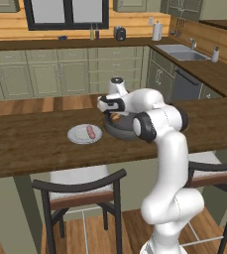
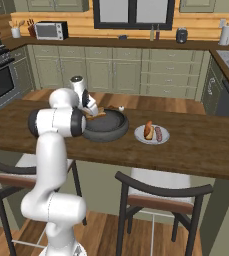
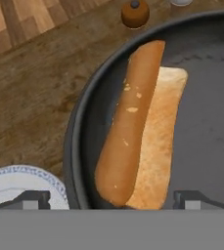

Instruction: Place one bun and one sausage from the bowl on each plate.

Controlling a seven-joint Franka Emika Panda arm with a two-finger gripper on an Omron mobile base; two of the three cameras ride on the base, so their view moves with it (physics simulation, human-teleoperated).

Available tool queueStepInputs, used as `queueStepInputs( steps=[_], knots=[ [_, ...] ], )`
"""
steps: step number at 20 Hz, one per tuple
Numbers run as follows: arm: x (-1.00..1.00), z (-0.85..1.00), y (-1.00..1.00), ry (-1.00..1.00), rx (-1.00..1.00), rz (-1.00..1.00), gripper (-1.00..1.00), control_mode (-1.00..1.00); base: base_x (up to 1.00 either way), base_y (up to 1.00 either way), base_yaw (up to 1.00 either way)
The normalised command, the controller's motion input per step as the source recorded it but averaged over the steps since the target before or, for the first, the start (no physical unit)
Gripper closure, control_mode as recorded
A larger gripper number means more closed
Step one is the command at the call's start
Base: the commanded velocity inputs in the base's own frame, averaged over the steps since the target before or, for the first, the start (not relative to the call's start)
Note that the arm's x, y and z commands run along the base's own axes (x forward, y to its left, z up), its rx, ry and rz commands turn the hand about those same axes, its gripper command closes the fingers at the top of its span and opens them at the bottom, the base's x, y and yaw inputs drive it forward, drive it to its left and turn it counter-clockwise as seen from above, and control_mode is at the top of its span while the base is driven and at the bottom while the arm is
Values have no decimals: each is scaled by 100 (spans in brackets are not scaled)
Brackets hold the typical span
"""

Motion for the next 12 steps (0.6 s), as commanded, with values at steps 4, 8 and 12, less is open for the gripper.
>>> queueStepInputs(
  steps=[4, 8, 12],
  knots=[
    [32, -8, 0, 9, 1, 0, -100, -100, 0, 0, 0],
    [15, -23, 0, 9, 2, 0, -100, -100, 0, 0, 0],
    [0, -24, 0, 4, 0, 0, -100, -100, 0, 0, 0]
  ],
)
